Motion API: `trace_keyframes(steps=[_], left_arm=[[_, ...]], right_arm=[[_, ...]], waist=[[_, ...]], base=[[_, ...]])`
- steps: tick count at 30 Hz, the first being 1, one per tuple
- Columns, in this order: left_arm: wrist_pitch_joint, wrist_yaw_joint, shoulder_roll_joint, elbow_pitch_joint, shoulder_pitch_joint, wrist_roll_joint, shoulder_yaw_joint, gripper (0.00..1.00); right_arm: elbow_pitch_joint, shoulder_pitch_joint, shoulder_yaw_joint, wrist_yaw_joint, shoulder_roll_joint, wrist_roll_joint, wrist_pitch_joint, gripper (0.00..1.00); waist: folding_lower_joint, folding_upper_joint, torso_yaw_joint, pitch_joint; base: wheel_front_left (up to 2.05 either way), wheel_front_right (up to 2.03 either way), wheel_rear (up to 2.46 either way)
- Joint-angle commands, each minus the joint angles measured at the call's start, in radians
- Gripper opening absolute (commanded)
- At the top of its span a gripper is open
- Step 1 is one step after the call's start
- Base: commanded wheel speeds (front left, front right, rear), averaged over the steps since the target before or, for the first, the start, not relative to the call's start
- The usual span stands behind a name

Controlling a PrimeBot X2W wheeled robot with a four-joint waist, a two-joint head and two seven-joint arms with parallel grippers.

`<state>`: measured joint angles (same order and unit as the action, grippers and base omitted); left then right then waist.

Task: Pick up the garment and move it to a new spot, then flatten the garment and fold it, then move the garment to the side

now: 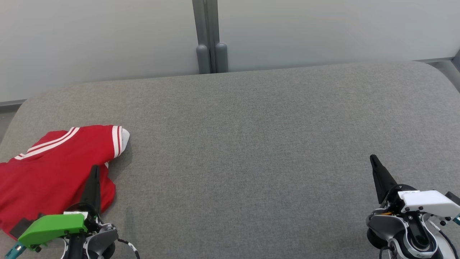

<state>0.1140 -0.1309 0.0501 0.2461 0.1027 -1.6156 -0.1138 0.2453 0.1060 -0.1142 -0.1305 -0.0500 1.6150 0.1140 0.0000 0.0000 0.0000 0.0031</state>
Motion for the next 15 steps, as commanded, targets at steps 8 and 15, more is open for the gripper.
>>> trace_keyframes(steps=[8, 15], left_arm=[[0.001, -0.001, 0.001, 0.000, 0.016, 0.006, -0.001, 0.00], [0.001, -0.001, 0.001, 0.000, 0.016, 0.006, -0.001, 0.00]], right_arm=[[0.001, 0.007, 0.000, 0.000, -0.001, -0.005, 0.002, 0.00], [0.001, 0.007, 0.000, 0.000, -0.001, -0.005, 0.002, 0.00]], waist=[[0.0000, 0.0000, 0.000, 0.000], [0.0000, 0.0000, 0.000, 0.000]], base=[[0.00, 0.00, 0.00], [0.00, 0.00, 0.00]])
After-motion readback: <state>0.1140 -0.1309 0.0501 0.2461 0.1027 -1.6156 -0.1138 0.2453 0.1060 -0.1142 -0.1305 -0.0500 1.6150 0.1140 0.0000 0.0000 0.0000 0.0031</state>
